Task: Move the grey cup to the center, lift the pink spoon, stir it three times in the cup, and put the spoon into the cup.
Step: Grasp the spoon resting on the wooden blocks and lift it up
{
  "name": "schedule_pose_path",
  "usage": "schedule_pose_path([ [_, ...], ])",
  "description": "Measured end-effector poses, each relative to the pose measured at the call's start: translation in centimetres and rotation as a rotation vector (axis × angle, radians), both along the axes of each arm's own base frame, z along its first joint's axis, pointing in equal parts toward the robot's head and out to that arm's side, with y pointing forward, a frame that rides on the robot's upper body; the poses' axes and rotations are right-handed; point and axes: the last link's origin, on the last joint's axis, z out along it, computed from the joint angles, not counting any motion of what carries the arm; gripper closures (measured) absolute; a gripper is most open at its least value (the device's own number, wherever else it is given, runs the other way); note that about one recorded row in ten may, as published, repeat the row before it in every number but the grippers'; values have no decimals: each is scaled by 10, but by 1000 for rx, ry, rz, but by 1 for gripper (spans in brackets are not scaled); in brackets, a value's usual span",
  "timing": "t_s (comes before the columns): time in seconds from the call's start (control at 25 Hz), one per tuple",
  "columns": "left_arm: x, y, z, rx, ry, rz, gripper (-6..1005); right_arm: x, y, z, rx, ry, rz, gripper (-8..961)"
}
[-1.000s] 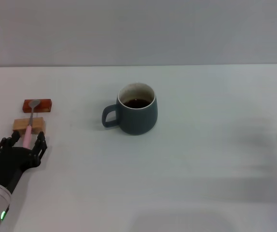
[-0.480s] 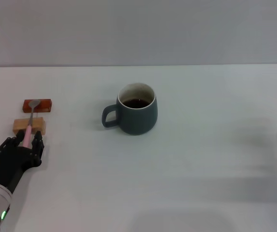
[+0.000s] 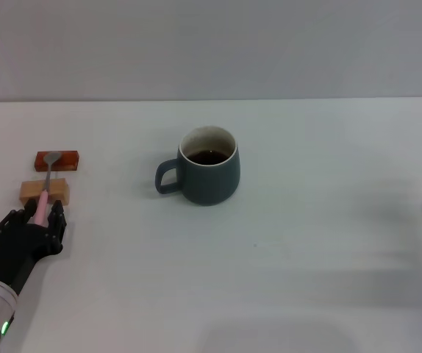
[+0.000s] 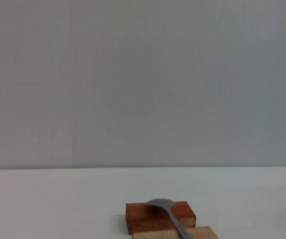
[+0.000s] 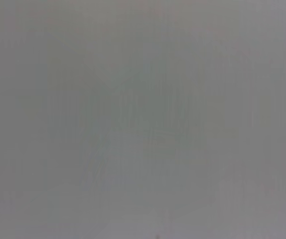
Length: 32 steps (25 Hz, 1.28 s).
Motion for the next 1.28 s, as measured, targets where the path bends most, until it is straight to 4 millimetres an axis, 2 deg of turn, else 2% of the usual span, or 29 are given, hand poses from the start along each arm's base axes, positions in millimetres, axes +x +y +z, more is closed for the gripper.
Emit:
schedule_pose_path([
  [0.16, 0, 0, -1, -7, 2, 0, 580, 0, 0, 0, -1, 0, 1, 954],
  [0.6, 4, 3, -1, -1, -4, -9, 844, 0, 0, -1, -4, 0, 1, 955],
  [1.28, 21, 1, 14, 98, -9, -142, 852, 0, 0, -2, -11, 1, -5, 954],
])
